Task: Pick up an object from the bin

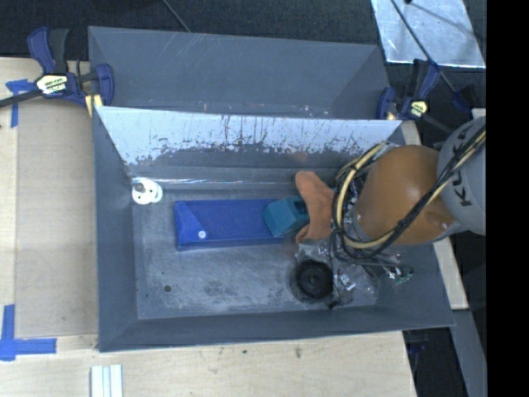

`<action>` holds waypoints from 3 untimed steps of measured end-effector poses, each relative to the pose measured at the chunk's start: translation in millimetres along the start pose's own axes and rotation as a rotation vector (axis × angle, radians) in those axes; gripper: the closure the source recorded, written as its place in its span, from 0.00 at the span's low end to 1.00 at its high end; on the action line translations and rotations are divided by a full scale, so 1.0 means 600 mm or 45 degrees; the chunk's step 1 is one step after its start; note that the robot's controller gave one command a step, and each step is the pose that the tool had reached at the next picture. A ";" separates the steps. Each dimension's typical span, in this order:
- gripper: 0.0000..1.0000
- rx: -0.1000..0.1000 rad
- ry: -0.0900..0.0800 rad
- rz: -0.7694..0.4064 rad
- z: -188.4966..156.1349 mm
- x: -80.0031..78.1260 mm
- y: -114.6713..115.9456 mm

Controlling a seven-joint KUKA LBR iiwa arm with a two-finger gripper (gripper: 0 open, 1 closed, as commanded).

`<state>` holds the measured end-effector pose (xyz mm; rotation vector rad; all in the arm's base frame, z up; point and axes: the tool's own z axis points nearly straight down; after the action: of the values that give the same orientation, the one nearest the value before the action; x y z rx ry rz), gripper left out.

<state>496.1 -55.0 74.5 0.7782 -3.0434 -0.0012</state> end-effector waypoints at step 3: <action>1.00 0.005 -0.007 0.001 -0.080 -0.002 -0.001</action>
Offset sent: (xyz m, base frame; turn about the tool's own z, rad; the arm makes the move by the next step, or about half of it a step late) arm -0.0001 0.0001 0.0630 0.0000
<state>497.3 -55.2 122.8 0.7783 -3.0501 0.0029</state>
